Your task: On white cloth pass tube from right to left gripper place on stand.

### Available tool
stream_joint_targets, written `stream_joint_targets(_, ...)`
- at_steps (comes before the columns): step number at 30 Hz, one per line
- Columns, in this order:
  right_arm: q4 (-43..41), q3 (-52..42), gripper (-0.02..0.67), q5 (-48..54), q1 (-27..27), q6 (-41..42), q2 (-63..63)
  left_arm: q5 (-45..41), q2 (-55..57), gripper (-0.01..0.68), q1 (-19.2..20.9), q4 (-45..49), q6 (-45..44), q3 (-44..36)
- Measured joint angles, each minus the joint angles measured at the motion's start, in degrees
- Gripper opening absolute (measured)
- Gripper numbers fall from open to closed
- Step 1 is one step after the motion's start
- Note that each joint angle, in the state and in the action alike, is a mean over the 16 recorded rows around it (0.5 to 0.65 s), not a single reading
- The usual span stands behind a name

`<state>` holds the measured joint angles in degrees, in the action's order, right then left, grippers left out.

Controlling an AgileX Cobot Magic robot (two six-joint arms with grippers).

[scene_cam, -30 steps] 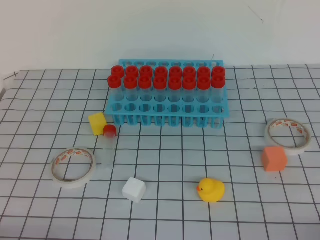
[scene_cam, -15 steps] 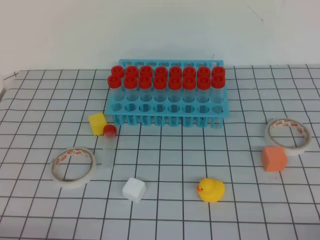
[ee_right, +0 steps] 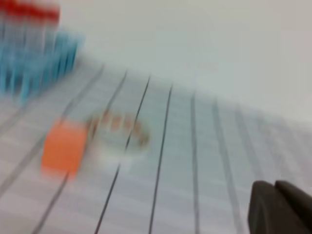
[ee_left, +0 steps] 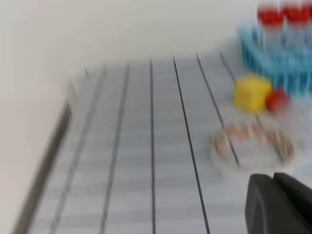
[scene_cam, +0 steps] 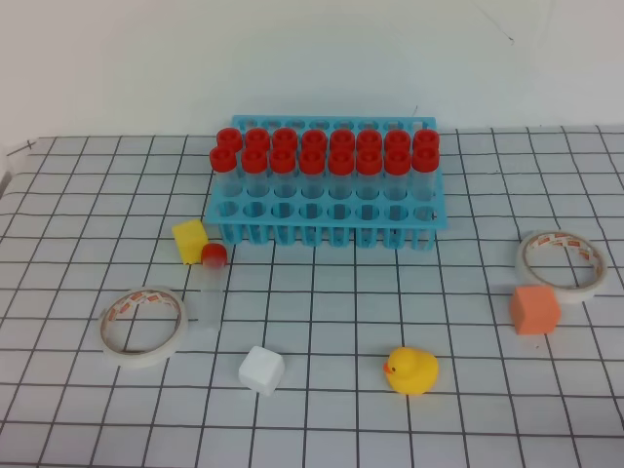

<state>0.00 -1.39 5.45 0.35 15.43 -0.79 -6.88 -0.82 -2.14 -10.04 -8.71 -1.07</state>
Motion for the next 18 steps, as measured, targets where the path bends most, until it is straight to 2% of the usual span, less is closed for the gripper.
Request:
stream_joint_targets(10,0.02,-0.19,-0.001,-27.47,0.00,-1.59,0.00,25.51,0.00,-0.001,0.00,0.45,0.06,-0.05)
stream_joint_targets(14,0.12,-0.19,-0.001,-33.57,0.00,-2.73,0.00,32.74,0.00,-0.001,0.00,0.82,0.47,-0.05)
stream_joint_targets(18,0.27,0.14,-0.001,-34.83,0.00,-3.91,0.00,36.08,0.00,-0.001,0.00,1.30,1.09,0.06)
